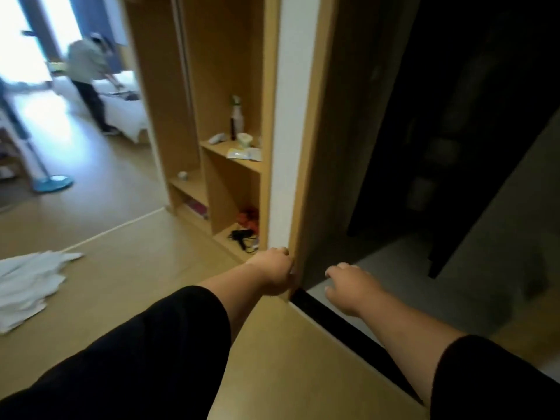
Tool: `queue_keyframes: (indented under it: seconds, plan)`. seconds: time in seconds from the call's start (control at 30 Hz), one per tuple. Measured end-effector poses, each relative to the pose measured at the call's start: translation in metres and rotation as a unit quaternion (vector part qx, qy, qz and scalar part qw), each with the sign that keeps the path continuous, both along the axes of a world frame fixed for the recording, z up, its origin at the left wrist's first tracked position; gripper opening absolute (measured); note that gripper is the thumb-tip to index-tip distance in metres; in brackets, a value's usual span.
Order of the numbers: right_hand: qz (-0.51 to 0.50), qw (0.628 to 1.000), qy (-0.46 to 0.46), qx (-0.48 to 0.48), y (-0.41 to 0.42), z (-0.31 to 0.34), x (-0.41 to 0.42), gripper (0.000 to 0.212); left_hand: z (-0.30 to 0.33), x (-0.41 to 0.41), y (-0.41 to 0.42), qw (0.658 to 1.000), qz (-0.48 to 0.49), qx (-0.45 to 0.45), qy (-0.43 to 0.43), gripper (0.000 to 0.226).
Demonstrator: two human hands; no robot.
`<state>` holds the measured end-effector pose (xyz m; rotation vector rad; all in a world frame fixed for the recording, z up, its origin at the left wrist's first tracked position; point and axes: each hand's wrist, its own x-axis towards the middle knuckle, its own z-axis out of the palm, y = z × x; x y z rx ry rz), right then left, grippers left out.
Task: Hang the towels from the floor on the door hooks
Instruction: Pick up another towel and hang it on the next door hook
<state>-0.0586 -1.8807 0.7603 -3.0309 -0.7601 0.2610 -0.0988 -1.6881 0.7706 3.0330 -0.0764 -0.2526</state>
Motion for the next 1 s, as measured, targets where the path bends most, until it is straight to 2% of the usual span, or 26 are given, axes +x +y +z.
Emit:
queue_keyframes:
  seconds: [0.13, 0.27, 0.6, 0.77, 1.0]
  plan:
    - [0.093, 0.995, -0.001, 0.041, 0.076, 0.000, -0.010, 0.039, -0.008, -0.042, 0.060, 0.994, 0.106, 0.018, 0.000, 0.044]
    - [0.203, 0.979, -0.014, 0.020, 0.158, 0.007, -0.029, 0.044, -0.008, -0.094, 0.123, 0.976, 0.212, 0.045, -0.011, 0.045]
    - [0.409, 0.912, -0.023, 0.021, 0.363, 0.016, -0.121, 0.050, -0.007, -0.239, 0.296, 0.929, 0.365, 0.059, 0.025, 0.049]
    - [0.454, 0.891, -0.013, 0.024, 0.463, 0.021, -0.154, 0.053, -0.003, -0.291, 0.386, 0.907, 0.416, 0.057, 0.020, 0.050]
    - [0.463, 0.886, -0.003, 0.021, 0.568, 0.012, -0.165, 0.050, -0.015, -0.325, 0.483, 0.889, 0.457, 0.023, 0.009, 0.049]
